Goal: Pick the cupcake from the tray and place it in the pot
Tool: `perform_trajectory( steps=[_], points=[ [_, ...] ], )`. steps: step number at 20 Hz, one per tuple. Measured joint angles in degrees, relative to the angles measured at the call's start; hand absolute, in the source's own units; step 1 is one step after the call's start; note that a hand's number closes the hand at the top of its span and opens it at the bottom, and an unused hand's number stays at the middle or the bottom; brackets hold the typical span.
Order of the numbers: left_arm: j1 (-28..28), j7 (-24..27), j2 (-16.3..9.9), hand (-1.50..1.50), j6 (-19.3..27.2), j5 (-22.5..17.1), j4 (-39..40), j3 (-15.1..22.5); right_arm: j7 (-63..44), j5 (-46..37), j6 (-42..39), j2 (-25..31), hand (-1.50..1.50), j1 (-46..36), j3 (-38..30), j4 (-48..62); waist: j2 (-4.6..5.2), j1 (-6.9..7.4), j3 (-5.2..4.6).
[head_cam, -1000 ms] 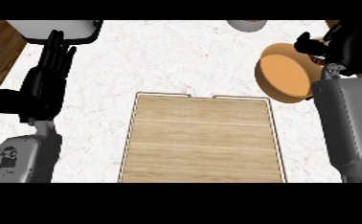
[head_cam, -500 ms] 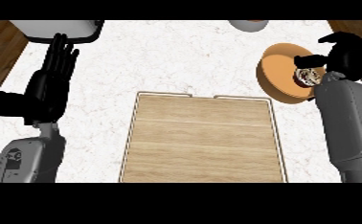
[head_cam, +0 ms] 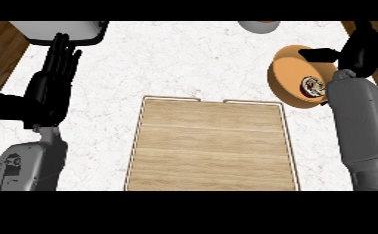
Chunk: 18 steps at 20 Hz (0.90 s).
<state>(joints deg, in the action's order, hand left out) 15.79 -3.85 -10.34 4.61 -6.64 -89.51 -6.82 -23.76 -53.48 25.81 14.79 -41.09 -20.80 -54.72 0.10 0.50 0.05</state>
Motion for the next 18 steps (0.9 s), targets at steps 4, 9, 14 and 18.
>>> perform_trajectory(
  steps=[4, 9, 14, 18],
  points=[
    [-0.32, -0.73, 0.39, 0.0, 1.01, 0.72, -0.81, 0.26, 0.83, 5.11, 2.53, -0.71, -1.5, 0.91, -2.85, -4.74, -0.2, -0.49, -0.03],
    [-0.2, -0.94, 0.22, 0.0, 0.73, 0.5, -0.96, 0.0, 3.31, 11.69, 6.12, -2.13, -1.5, 4.18, -5.74, -11.01, -0.21, -0.72, -0.03],
    [-0.4, -0.7, 0.29, 0.0, 0.66, 0.61, -0.62, -0.16, 7.67, 18.93, 6.21, -0.6, -1.5, 10.59, -8.75, -18.71, -0.23, -0.97, -0.04],
    [-0.72, -0.54, 0.03, 0.0, 0.34, 0.6, -0.82, -0.43, 9.96, 24.75, 4.77, -0.35, -1.5, 17.28, -10.71, -26.31, -0.27, -1.04, -0.05]
  ],
)
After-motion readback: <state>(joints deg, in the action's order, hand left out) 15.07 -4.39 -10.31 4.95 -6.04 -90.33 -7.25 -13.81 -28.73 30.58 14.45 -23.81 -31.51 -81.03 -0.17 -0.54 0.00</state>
